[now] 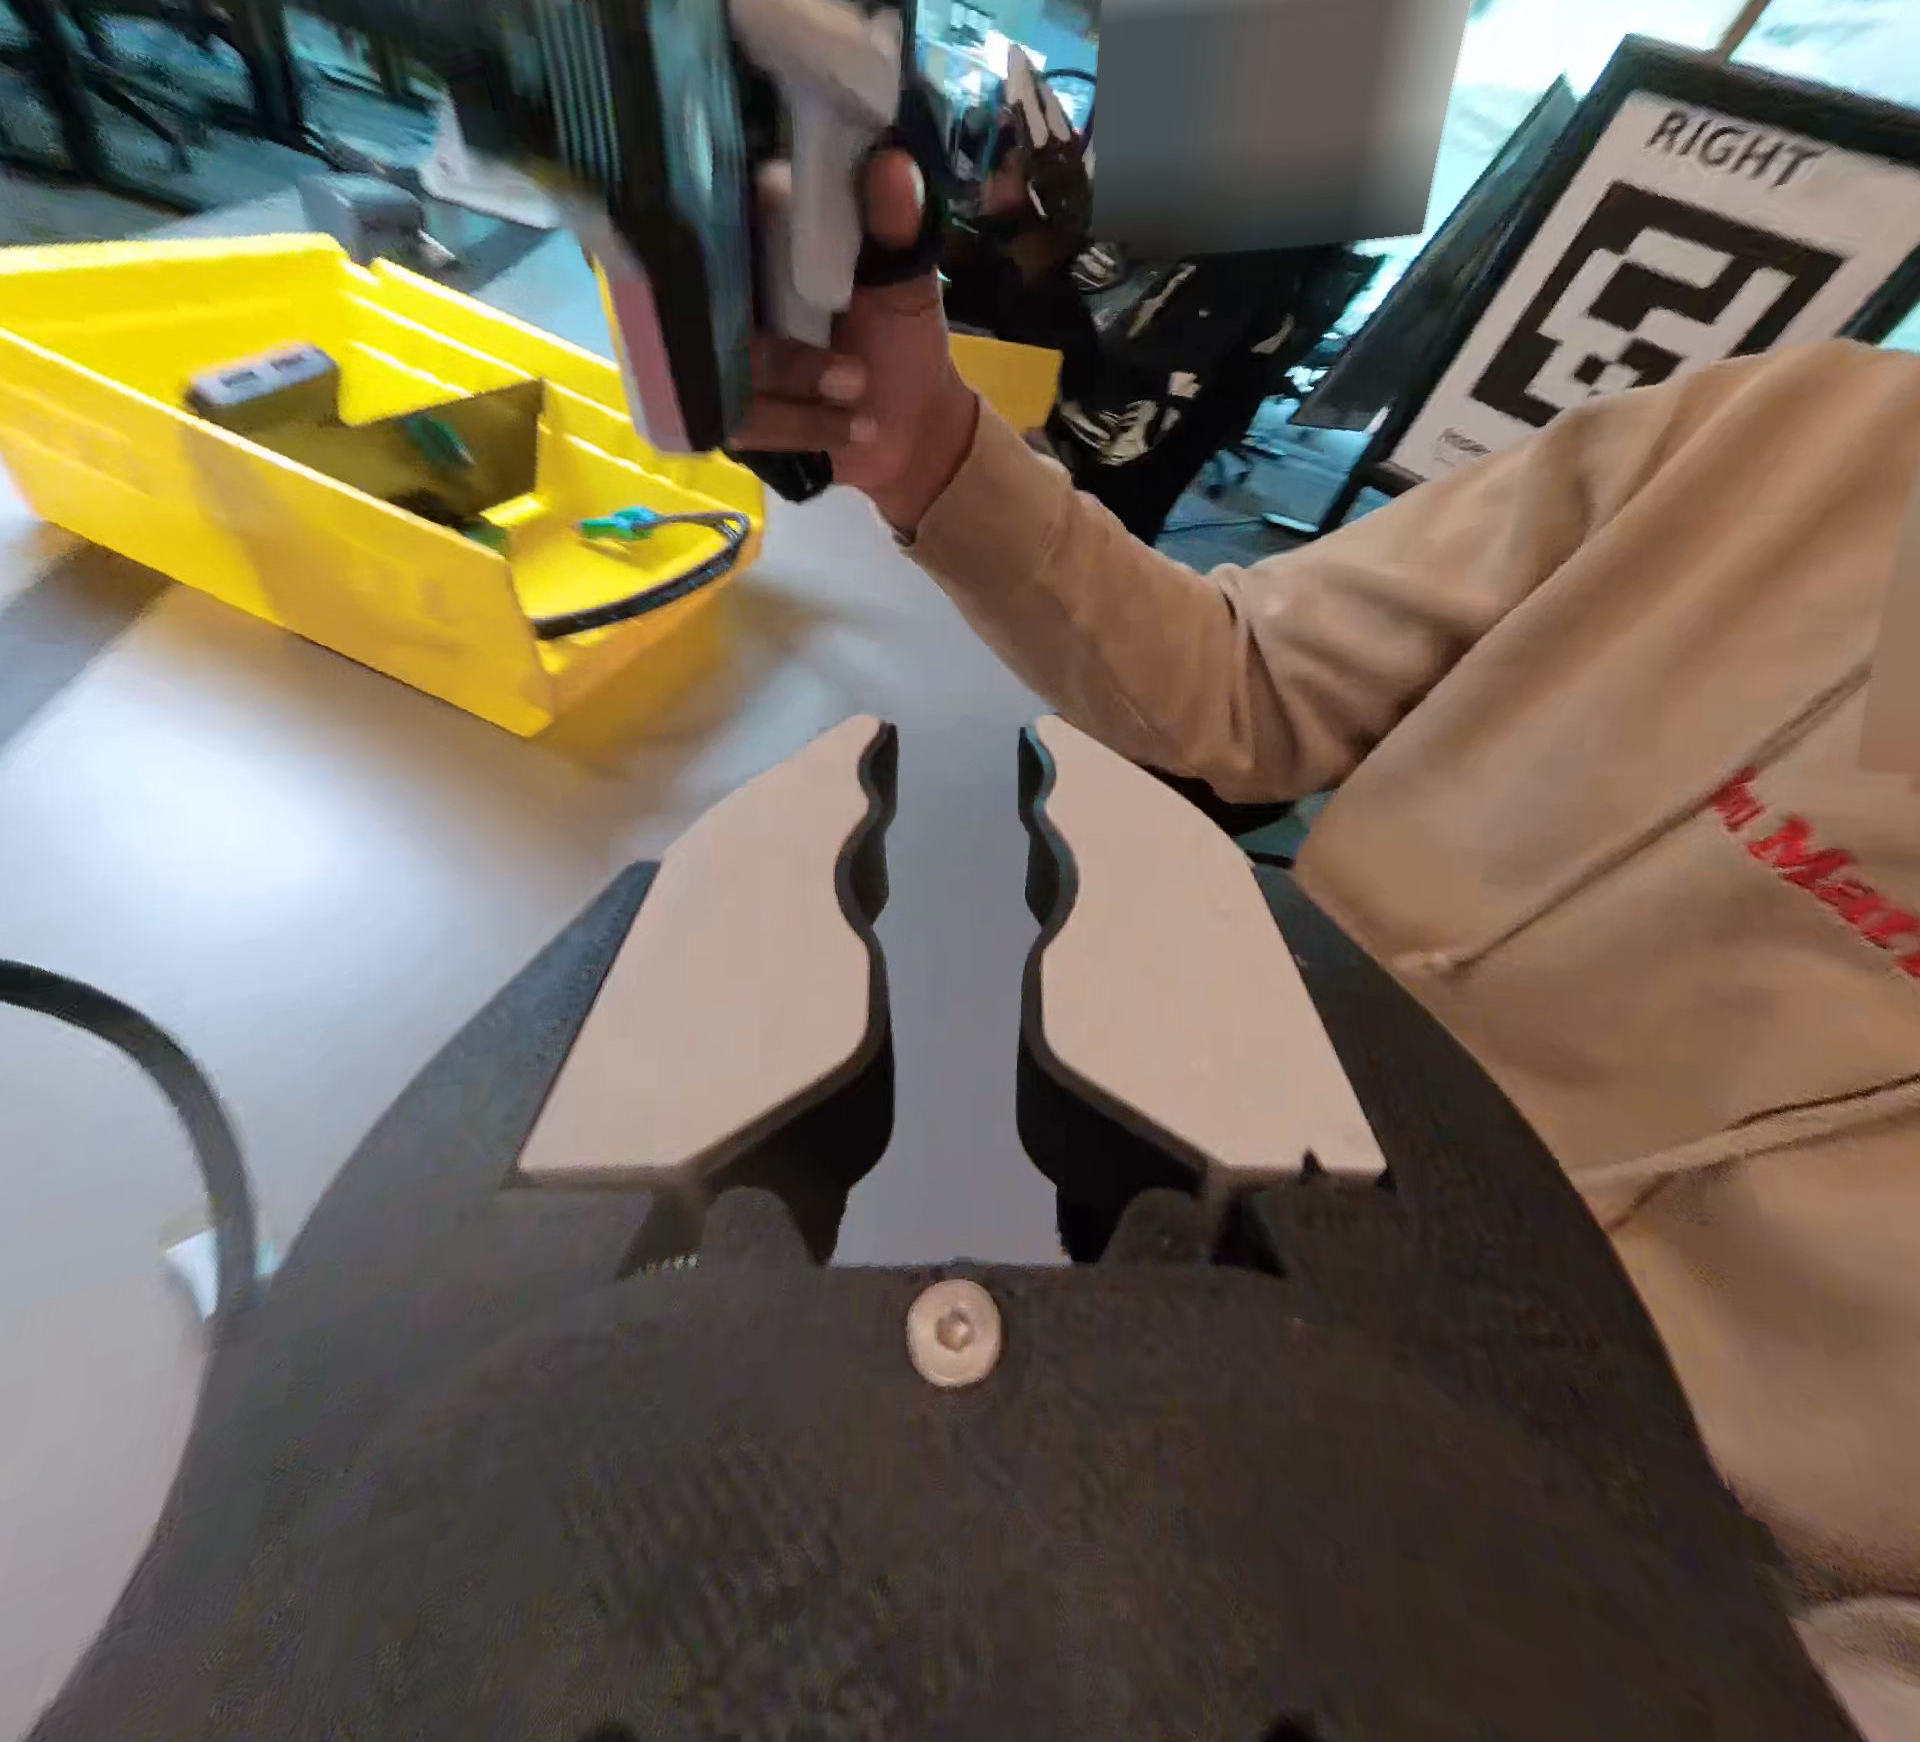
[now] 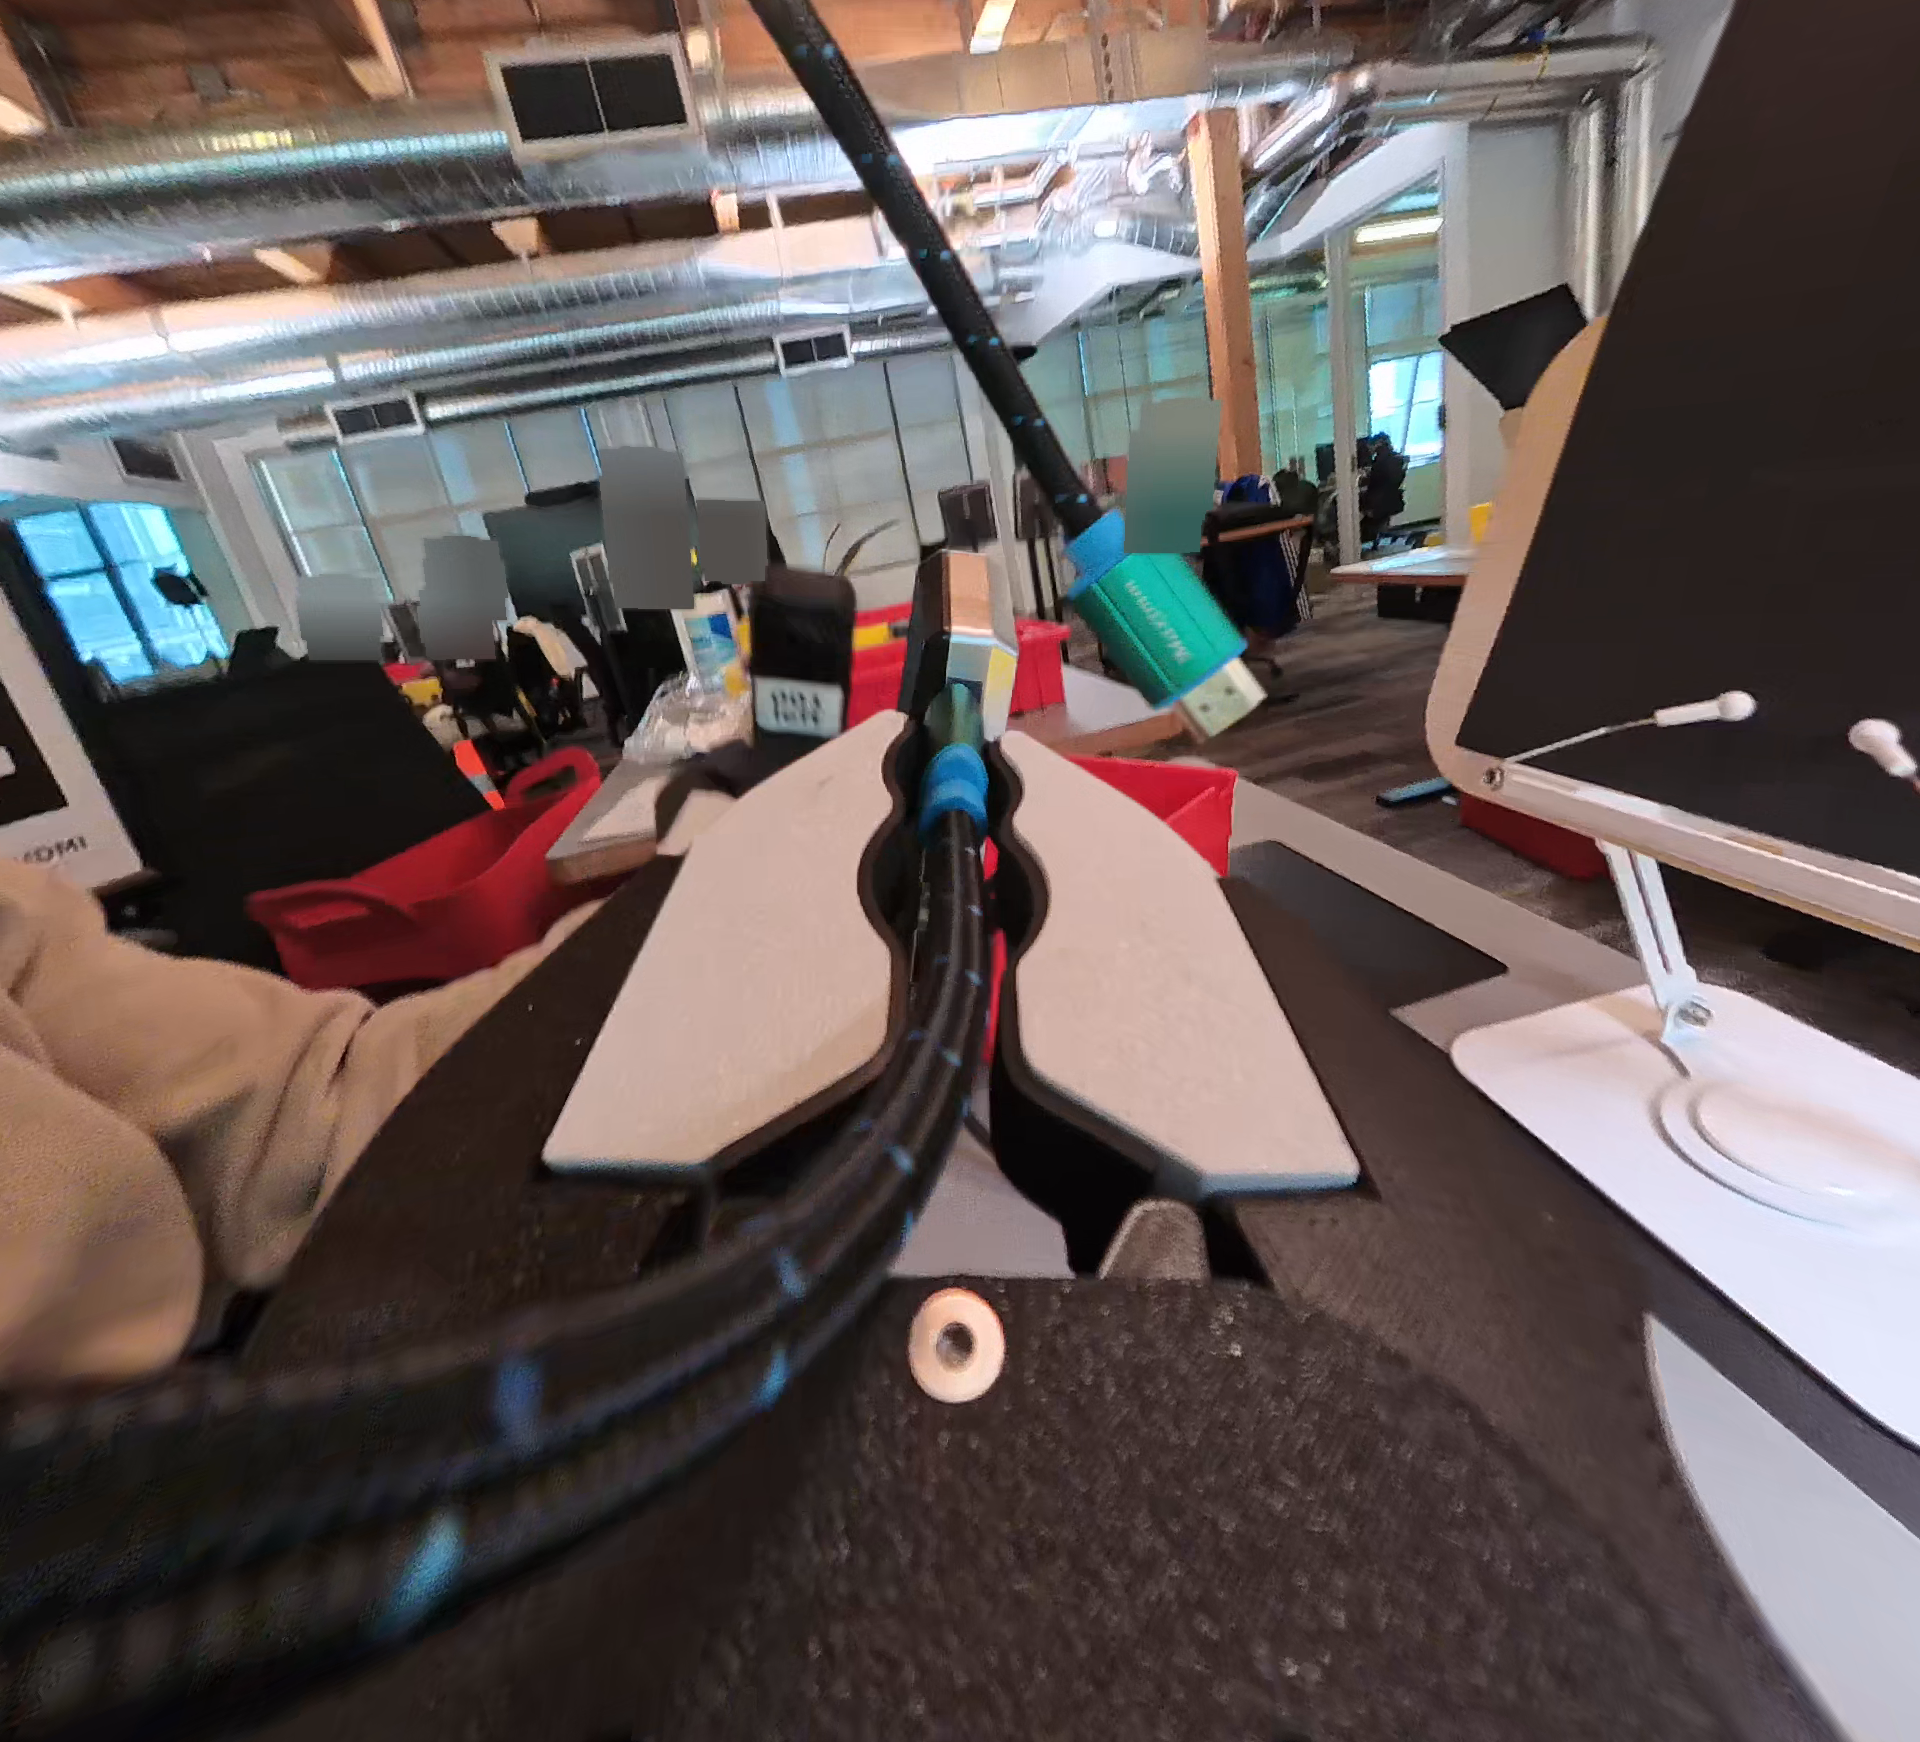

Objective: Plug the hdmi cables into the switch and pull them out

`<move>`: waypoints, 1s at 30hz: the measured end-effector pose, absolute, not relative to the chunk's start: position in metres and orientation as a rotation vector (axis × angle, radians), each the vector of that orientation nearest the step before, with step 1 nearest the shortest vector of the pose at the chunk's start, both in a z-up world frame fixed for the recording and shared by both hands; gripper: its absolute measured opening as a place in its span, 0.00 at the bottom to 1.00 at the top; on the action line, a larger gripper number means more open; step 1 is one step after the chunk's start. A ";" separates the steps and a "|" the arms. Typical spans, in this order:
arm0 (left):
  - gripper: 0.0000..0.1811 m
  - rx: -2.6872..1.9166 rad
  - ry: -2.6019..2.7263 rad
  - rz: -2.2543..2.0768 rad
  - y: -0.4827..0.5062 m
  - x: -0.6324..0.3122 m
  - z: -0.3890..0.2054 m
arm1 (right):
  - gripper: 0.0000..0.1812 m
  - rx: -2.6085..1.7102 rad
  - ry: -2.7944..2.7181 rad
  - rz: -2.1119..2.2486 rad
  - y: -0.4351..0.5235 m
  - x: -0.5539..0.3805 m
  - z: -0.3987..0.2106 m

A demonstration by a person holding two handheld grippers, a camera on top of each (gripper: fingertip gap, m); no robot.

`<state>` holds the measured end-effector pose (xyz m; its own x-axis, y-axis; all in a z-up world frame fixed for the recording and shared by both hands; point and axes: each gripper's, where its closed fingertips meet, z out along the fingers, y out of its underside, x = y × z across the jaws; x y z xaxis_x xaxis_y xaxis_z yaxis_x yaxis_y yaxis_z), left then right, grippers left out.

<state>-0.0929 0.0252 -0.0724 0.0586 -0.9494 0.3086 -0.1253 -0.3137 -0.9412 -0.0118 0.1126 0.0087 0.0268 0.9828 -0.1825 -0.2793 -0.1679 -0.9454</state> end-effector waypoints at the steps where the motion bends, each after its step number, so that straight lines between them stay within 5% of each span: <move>1: 0.12 -1.543 1.096 -1.298 0.025 -0.094 -0.062 | 0.06 -1.157 -0.913 1.416 0.111 -0.010 0.004; 6: 0.13 -1.496 0.877 -0.993 0.040 -0.114 -0.014 | 0.06 -1.171 -1.159 1.349 0.090 -0.033 -0.026; 11: 0.19 -1.724 0.945 -0.720 0.053 -0.119 -0.051 | 0.06 -1.164 -1.318 1.404 0.061 -0.067 -0.049; 30: 0.12 -1.794 1.114 -0.845 0.046 -0.074 -0.088 | 0.06 -1.183 -1.450 1.368 0.048 -0.072 -0.067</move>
<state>-0.0740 0.0456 -0.0875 0.3777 -0.9194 0.1094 -0.3532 -0.2523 -0.9009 -0.0716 0.0480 -0.0666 -0.2422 0.9691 -0.0471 0.1036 -0.0225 -0.9944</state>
